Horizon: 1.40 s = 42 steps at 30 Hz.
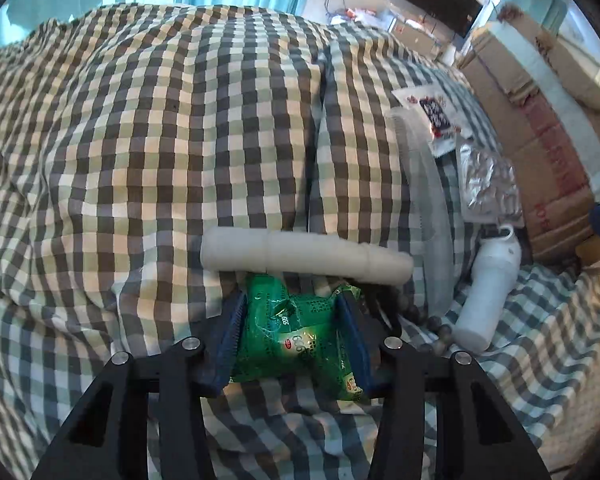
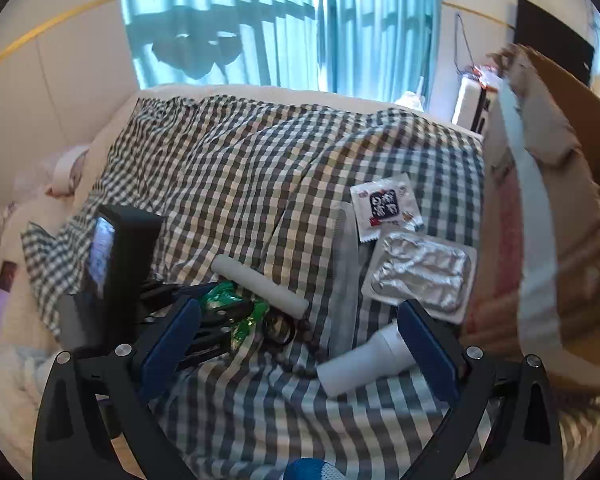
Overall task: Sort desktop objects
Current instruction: 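Grasp the white foam roller with the right gripper while the left holds the packet, then drop the foam roller and green packet into the cardboard box with both grippers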
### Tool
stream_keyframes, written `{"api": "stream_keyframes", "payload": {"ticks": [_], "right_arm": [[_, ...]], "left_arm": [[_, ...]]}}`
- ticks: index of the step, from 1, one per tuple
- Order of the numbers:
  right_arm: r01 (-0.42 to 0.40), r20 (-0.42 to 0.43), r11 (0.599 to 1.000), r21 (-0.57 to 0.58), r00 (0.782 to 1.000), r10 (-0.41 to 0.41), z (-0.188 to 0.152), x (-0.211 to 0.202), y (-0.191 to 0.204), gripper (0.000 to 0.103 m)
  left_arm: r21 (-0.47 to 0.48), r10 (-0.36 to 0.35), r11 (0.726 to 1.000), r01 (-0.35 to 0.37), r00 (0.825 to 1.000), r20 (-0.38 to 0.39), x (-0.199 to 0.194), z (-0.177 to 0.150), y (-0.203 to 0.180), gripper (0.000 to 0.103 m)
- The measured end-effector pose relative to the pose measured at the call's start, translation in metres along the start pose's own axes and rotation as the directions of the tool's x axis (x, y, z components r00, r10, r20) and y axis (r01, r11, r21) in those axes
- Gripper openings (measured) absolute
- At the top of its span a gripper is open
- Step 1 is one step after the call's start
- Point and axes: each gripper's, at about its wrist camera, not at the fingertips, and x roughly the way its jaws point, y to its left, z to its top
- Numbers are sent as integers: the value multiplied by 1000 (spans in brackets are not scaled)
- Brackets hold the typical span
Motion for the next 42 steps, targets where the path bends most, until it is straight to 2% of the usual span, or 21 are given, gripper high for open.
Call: {"api": "stream_keyframes", "payload": {"ticks": [3, 5, 7, 11, 16, 19, 21, 24, 28, 35, 39, 42], "right_arm": [[28, 15, 998, -63, 1000, -27, 4, 12, 11, 99], [28, 2, 996, -85, 1000, -28, 8, 25, 16, 99], [9, -28, 996, -93, 1000, -12, 10, 43, 20, 99], [-52, -138, 991, -120, 990, 36, 12, 86, 35, 98], [8, -153, 983, -182, 988, -36, 13, 129, 51, 96], [27, -188, 980, -195, 980, -64, 10, 145, 51, 76], [44, -200, 973, -227, 976, -90, 5, 147, 53, 51], [5, -219, 970, -242, 974, -59, 3, 141, 54, 30], [-26, -209, 975, -223, 978, -22, 3, 117, 50, 17], [-37, -134, 975, -219, 991, 8, 8, 43, 44, 15], [-85, -85, 985, -150, 994, 73, 17, -12, 34, 15], [-100, -14, 988, -117, 995, 99, 25, -59, 26, 15]], "left_arm": [[-16, 2, 1000, -2, 1000, 0, -9, -4, 6, 43], [-79, 11, 997, -10, 1000, 14, -22, -4, 18, 43], [-146, 13, 989, -6, 999, 48, -41, -2, 36, 43], [-200, 70, 978, -51, 994, 87, -69, 0, 64, 43], [-276, 75, 960, -49, 994, 85, -85, -4, 100, 43], [-300, 80, 952, -57, 995, 65, -85, -10, 114, 43], [-305, 79, 951, -58, 995, 56, -82, -12, 118, 43], [-305, 74, 951, -53, 996, 57, -81, -10, 116, 43], [-290, 66, 956, -39, 994, 84, -85, -9, 104, 43], [-239, 66, 971, -18, 979, 192, -131, -16, 80, 43], [-258, 33, 966, 32, 969, 246, -159, -19, 66, 43], [-228, 33, 973, 28, 965, 260, -174, -14, 44, 43]]}}
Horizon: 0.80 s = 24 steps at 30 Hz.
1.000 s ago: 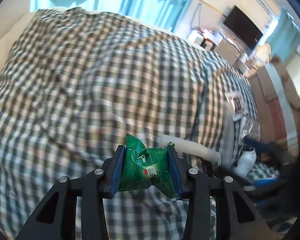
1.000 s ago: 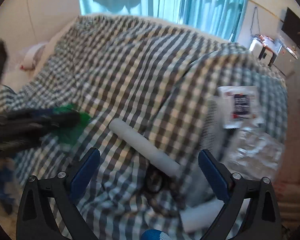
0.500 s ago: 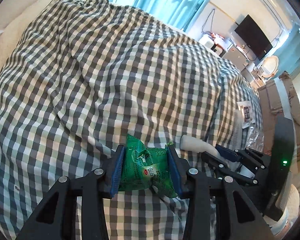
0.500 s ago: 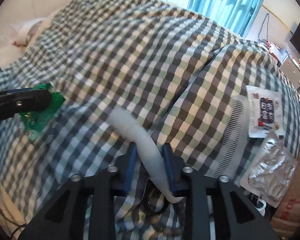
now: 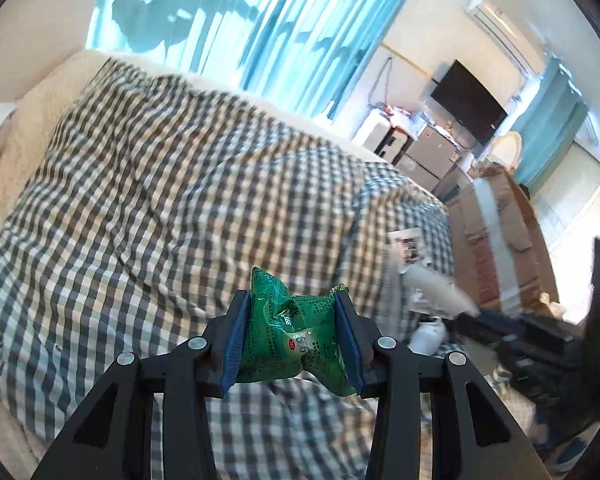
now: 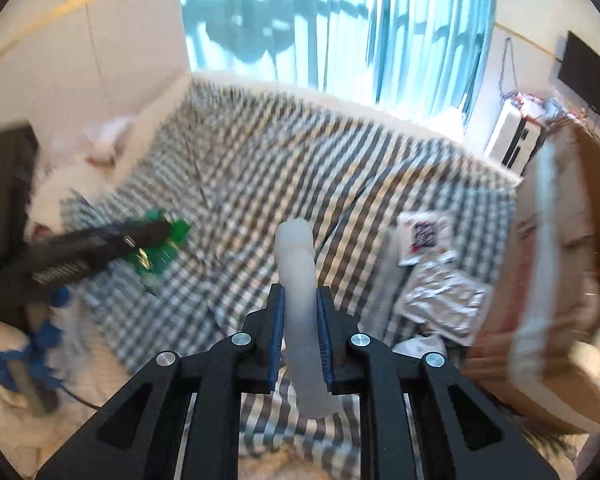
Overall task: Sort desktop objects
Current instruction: 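Drop the foam roller and green packet into the cardboard box with both grippers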
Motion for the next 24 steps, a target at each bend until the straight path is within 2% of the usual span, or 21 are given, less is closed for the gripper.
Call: {"api": "stream_keyframes", "payload": {"ticks": [5, 8, 10, 12, 15, 16, 17, 18, 19, 22, 23, 24], "right_arm": [[-13, 157, 997, 74, 988, 2, 7, -76, -28, 15], [9, 238, 991, 137, 970, -41, 11, -112, -56, 15], [33, 263, 982, 188, 961, -82, 12, -127, -81, 15], [51, 259, 970, 237, 959, -114, 13, -135, -104, 15], [157, 245, 940, 304, 940, -237, 8, -141, -145, 15], [209, 229, 927, 313, 930, -287, 8, -139, -158, 15], [283, 206, 907, 311, 912, -356, 6, -135, -171, 15], [314, 191, 894, 318, 903, -385, 4, -131, -183, 16], [304, 179, 891, 337, 909, -378, 3, -128, -195, 16], [245, 153, 868, 431, 929, -338, -8, -119, -232, 21], [254, 142, 862, 439, 927, -346, -11, -117, -238, 32], [266, 139, 858, 440, 923, -358, -14, -115, -243, 52]], "left_arm": [[88, -76, 994, 71, 996, 51, -31, 11, -57, 43], [140, -159, 979, 148, 985, 73, -43, 23, -103, 43], [174, -198, 968, 182, 977, 78, -44, 32, -137, 43], [213, -243, 951, 222, 967, 79, -41, 41, -175, 43], [244, -322, 922, 299, 945, 58, -23, 54, -234, 43], [247, -324, 921, 302, 945, 52, -16, 55, -247, 43], [253, -322, 919, 302, 946, 43, -4, 58, -265, 43], [271, -312, 917, 294, 950, 26, 11, 60, -284, 43], [282, -303, 916, 285, 953, 19, 19, 60, -293, 43], [324, -271, 910, 257, 963, -2, 54, 59, -322, 43], [342, -267, 905, 253, 964, -4, 65, 57, -330, 47], [356, -260, 902, 243, 966, -2, 69, 55, -334, 59]]}}
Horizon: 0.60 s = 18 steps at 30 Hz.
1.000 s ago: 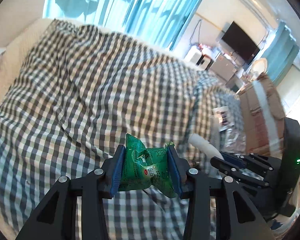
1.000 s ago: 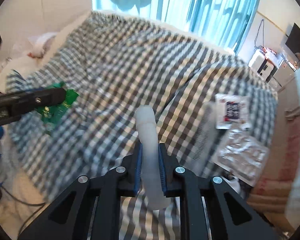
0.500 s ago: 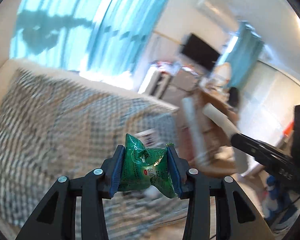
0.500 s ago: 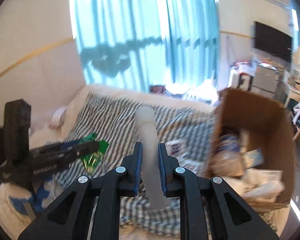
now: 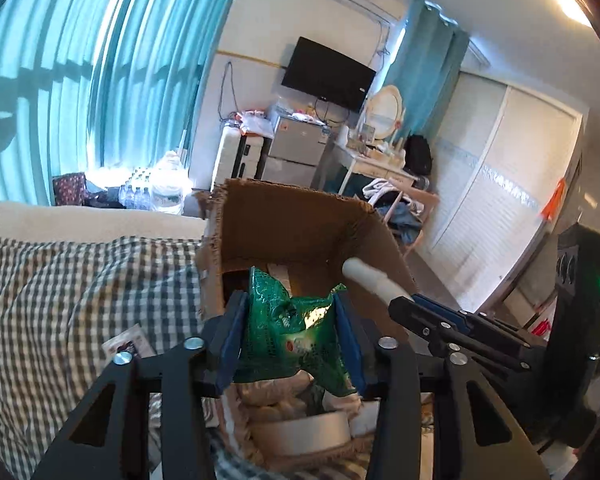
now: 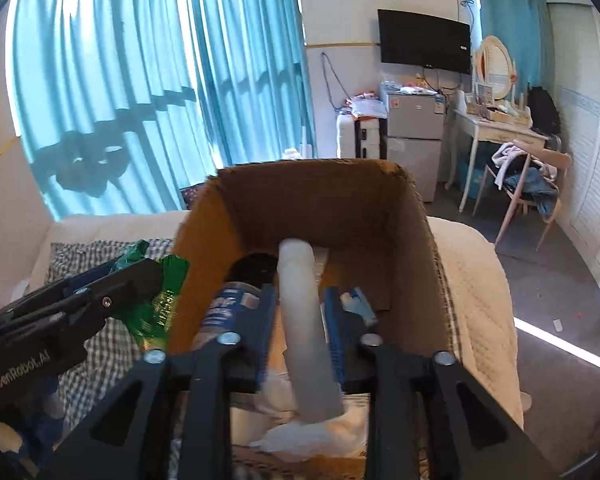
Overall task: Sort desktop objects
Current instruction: 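Drop the foam roller and green packet into the cardboard box with both grippers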
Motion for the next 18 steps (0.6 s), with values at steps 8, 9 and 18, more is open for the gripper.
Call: {"api": "stream_keyframes", "payload": {"ticks": [8, 9, 18], "right_arm": [[0, 75, 996, 87, 997, -7, 1, -17, -15, 82], [-12, 81, 997, 82, 997, 6, -1, -22, -14, 82], [-161, 131, 986, -34, 978, 165, -22, -65, 62, 87]], "left_arm": [[183, 83, 979, -92, 995, 61, -23, -8, -7, 103], [176, 88, 980, -96, 995, 54, -29, -7, -1, 103], [119, 331, 937, -327, 943, -16, -101, -55, 98, 103]]}}
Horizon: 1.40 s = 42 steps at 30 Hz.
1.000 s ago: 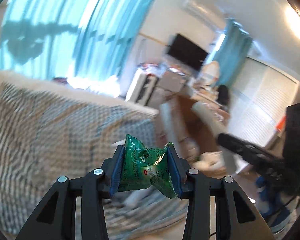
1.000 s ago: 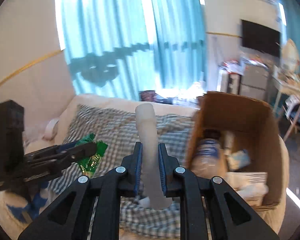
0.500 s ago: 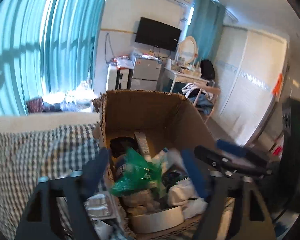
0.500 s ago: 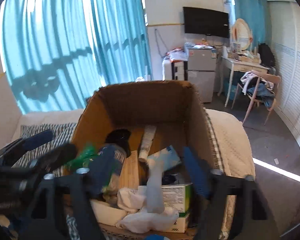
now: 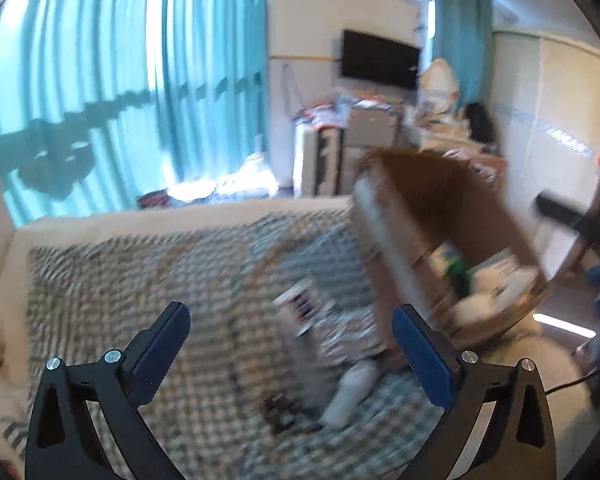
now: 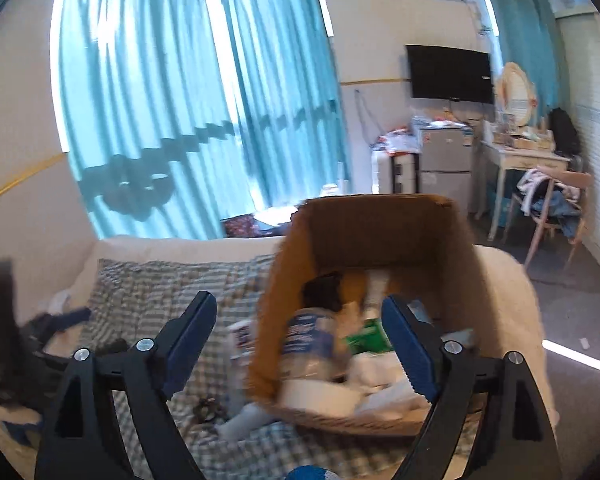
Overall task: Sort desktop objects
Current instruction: 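Grasp the black hair tie with the left gripper while the right reaches the bead bracelet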
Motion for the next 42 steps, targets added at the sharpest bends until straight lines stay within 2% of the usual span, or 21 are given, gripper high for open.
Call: {"api": "stream_keyframes", "payload": {"ticks": [4, 6, 8, 11, 14, 16, 19, 21, 23, 25, 27, 28, 29, 32, 37, 39, 40, 42], "right_arm": [[-110, -93, 993, -39, 990, 106, -26, 18, 43, 89], [-121, -143, 988, -101, 984, 106, -44, 33, 65, 90], [-100, -174, 980, -170, 982, 70, -59, 47, 81, 90], [-109, -222, 971, -211, 973, 61, -77, 62, 91, 90], [-115, -258, 969, -217, 965, 57, -84, 75, 92, 90], [-103, -273, 970, -219, 961, 41, -87, 82, 93, 90], [-98, -301, 973, -210, 953, 31, -90, 93, 89, 90], [-96, -316, 973, -209, 948, 26, -93, 98, 89, 90], [-97, -330, 972, -215, 944, 21, -96, 102, 90, 90], [-98, -339, 969, -226, 941, 16, -99, 105, 92, 90], [-100, -350, 966, -240, 937, 10, -102, 108, 94, 90], [-102, -357, 964, -245, 934, 8, -104, 109, 96, 90], [-106, -367, 962, -250, 930, 7, -108, 112, 97, 90], [-120, -403, 956, -269, 915, 2, -121, 121, 103, 90], [-131, -466, 930, -342, 884, -47, -148, 143, 116, 90], [-121, -472, 922, -368, 879, -73, -153, 147, 117, 90], [-118, -469, 922, -368, 880, -74, -153, 148, 116, 90], [-108, -453, 930, -351, 889, -67, -148, 145, 113, 90]], "left_arm": [[-4, 93, 996, -94, 989, -115, 29, -69, 30, 103], [-52, 95, 993, -105, 982, -161, 48, -101, 40, 103], [-146, 51, 986, -80, 980, -193, 70, -129, 48, 103], [-232, -10, 971, -52, 967, -256, 100, -151, 48, 103], [-255, -38, 967, -29, 967, -254, 120, -152, 45, 103], [-283, -88, 959, 18, 968, -236, 131, -145, 41, 102], [-243, -127, 967, 74, 970, -209, 144, -136, 26, 85], [-195, -128, 977, 82, 962, -242, 161, -136, 13, 65], [-198, -128, 978, 72, 949, -287, 176, -141, 12, 60], [-203, -107, 978, 48, 951, -291, 181, -148, 14, 43], [-204, -100, 978, 43, 955, -280, 174, -151, 20, 11], [-220, -113, 974, 52, 955, -274, 171, -152, 24, 9], [-268, -153, 960, 83, 955, -253, 163, -152, 33, 9], [-370, -201, 921, 121, 962, -184, 143, -153, 54, 9], [-405, -200, 906, 125, 968, -150, 128, -152, 66, 9], [-400, -242, 901, 165, 958, -151, 129, -153, 60, 11], [-393, -255, 902, 176, 954, -158, 128, -153, 62, 14], [-355, -268, 916, 188, 944, -193, 137, -153, 49, 52]]}}
